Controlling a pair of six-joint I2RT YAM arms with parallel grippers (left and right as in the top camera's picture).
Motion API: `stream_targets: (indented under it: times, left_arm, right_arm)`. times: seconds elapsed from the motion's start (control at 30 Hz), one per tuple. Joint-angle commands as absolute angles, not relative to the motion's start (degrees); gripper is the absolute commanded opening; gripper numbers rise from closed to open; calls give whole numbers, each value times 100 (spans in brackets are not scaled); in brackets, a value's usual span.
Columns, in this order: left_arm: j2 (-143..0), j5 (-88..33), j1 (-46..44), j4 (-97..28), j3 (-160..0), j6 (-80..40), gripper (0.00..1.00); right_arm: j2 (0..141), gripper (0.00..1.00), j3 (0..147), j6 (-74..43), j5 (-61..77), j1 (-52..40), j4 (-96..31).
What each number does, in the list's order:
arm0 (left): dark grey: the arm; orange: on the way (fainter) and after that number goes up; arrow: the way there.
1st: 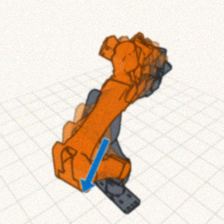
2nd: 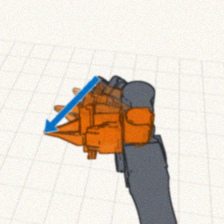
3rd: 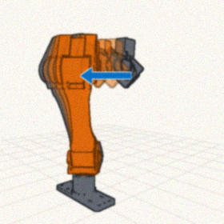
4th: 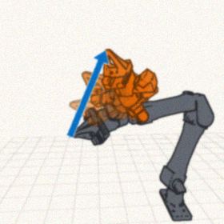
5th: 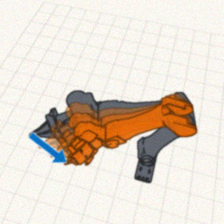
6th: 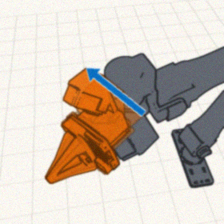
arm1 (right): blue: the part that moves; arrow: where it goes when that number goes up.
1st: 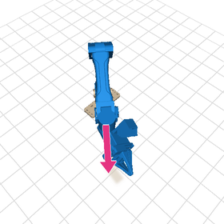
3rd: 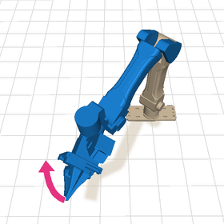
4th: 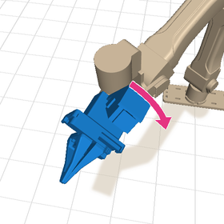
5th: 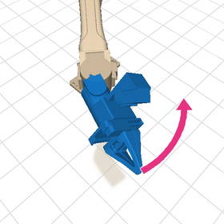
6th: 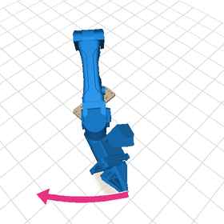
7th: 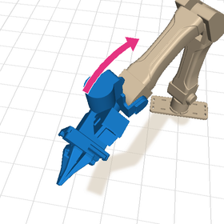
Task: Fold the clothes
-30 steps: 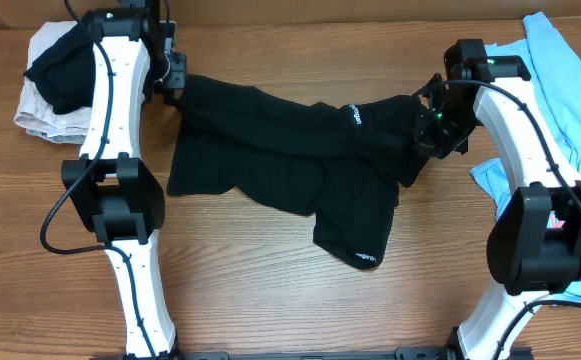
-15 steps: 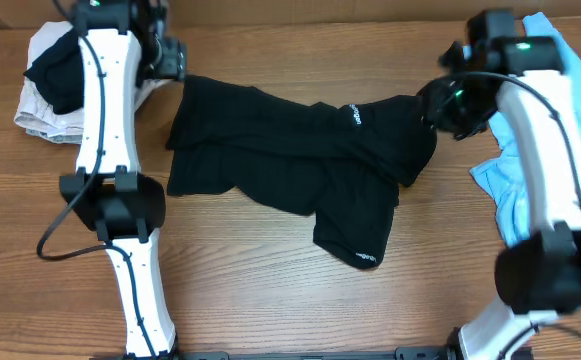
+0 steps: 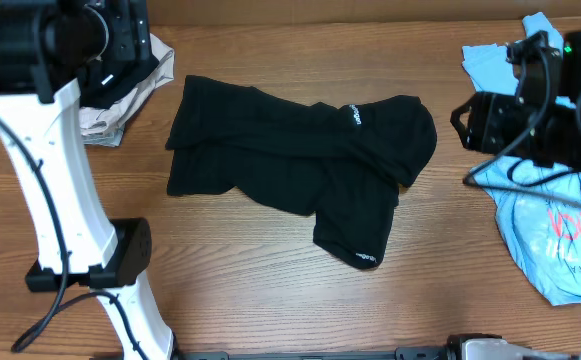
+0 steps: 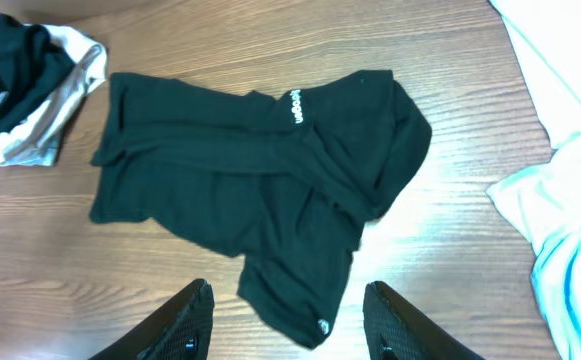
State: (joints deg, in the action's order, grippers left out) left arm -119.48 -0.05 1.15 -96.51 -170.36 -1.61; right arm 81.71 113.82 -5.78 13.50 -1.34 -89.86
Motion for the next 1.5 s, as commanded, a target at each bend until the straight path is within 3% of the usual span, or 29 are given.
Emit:
stream_targets:
  times: [0.0,0.3,0.6,0.8,1.03,1.47]
  left_arm:
    - [-11751,-311,102,-9682,-16824,-307,83]
    - [-10541,-301,82,-9679,-14623,-390,89]
    - [-9627,-110,82,-9443,-12095,-703,92]
    - [-9395,-156,71,-8040,-10012,-1245,92]
    - [-9400,-329,71,-6195,-8158,-1614,89]
    - [-9483,-384,73,-3863,-6154,-1129,86]
  right_arm:
    - [7706,52,11441,-812,1354,-285,-9109]
    - [7137,54,11240,-1402,1098,-676,-9703]
    - [6873,57,9653,-2027,727,-1243,-9242]
    - [6884,58,7992,-2622,679,-1970,-8068]
    - [6890,61,6908,-3201,384,-2088,-7511]
    - [7078,60,6514,-3326,349,-2088,-7225]
